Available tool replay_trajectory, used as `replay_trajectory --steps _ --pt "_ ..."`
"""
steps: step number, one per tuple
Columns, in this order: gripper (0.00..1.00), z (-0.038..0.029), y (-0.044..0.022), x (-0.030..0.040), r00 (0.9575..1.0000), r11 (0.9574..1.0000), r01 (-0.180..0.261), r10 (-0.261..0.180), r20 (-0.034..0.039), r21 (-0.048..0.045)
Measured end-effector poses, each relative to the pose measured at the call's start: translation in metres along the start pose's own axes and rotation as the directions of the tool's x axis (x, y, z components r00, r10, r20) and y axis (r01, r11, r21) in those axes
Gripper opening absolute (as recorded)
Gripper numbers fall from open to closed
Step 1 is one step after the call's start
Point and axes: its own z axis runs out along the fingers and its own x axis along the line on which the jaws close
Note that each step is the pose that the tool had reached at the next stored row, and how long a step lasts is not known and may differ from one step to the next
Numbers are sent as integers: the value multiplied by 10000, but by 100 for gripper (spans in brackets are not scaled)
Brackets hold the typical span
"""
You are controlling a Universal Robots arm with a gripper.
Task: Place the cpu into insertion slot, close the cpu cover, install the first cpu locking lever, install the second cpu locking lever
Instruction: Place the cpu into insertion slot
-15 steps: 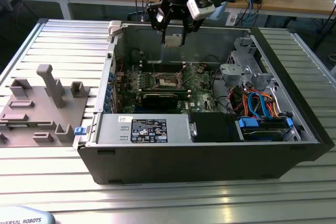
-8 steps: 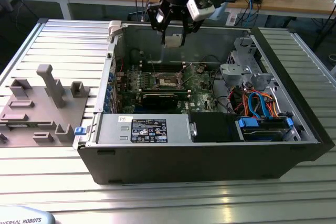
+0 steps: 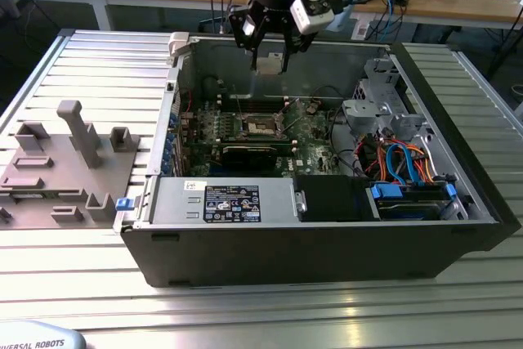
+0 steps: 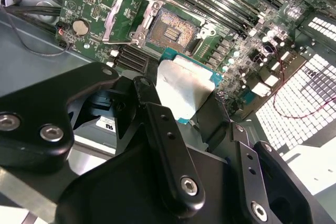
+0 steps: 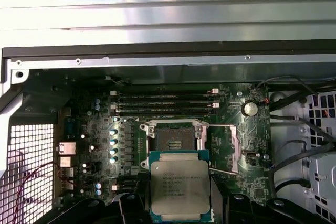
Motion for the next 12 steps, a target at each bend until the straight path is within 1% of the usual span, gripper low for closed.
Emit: replay_trajectory --steps 12 --pt "54 37 -3 -1 10000 10000 0 0 0 0"
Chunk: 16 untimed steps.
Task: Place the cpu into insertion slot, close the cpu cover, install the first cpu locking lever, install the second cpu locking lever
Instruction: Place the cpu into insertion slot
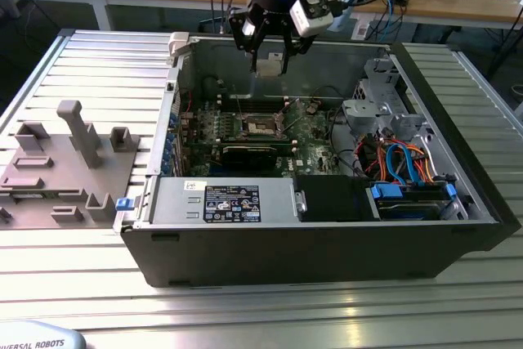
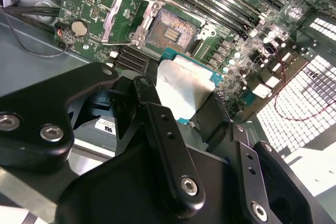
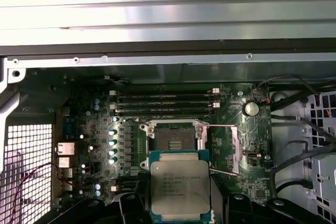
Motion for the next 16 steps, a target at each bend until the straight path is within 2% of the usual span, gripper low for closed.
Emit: replay_trajectory --steps 16 --pt "54 42 -3 -1 10000 10000 0 0 0 1"
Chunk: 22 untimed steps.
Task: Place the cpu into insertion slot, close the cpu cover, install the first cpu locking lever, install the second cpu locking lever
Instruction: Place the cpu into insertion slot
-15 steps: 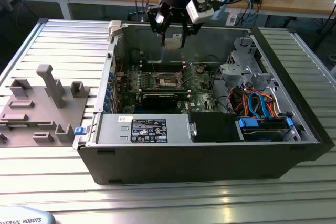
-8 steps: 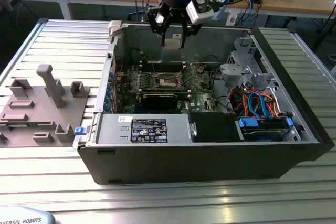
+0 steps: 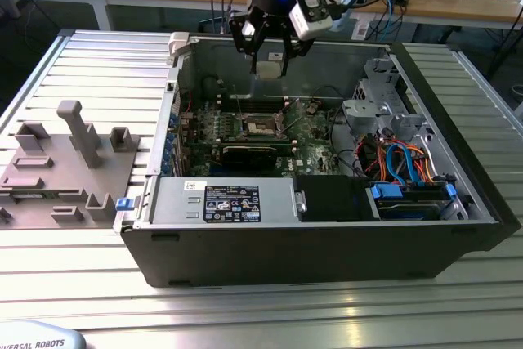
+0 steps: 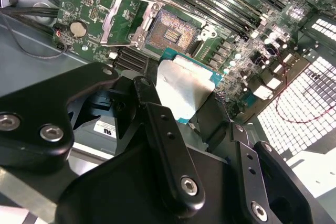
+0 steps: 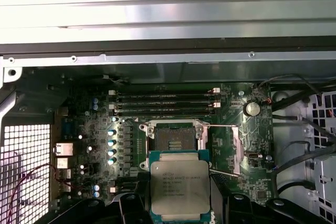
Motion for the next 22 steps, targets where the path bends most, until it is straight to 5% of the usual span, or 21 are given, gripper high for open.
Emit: replay_trajectory --steps 22 --pt "54 62 -5 -1 10000 10000 0 0 0 -1"
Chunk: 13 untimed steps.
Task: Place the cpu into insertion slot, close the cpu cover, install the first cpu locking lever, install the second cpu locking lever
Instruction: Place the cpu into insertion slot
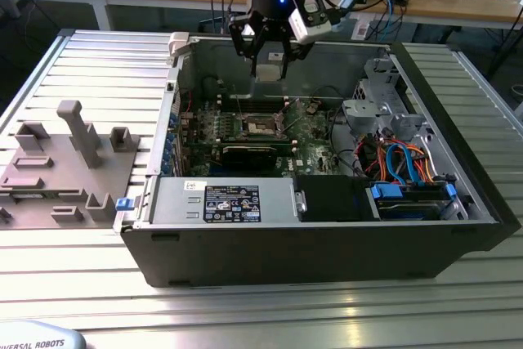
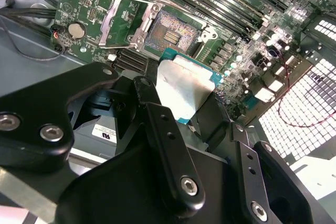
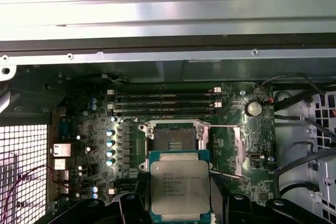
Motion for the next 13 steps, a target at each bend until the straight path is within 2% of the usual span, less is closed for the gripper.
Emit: replay_trajectory --steps 13 --pt "54 42 -3 -1 10000 10000 0 0 1 0"
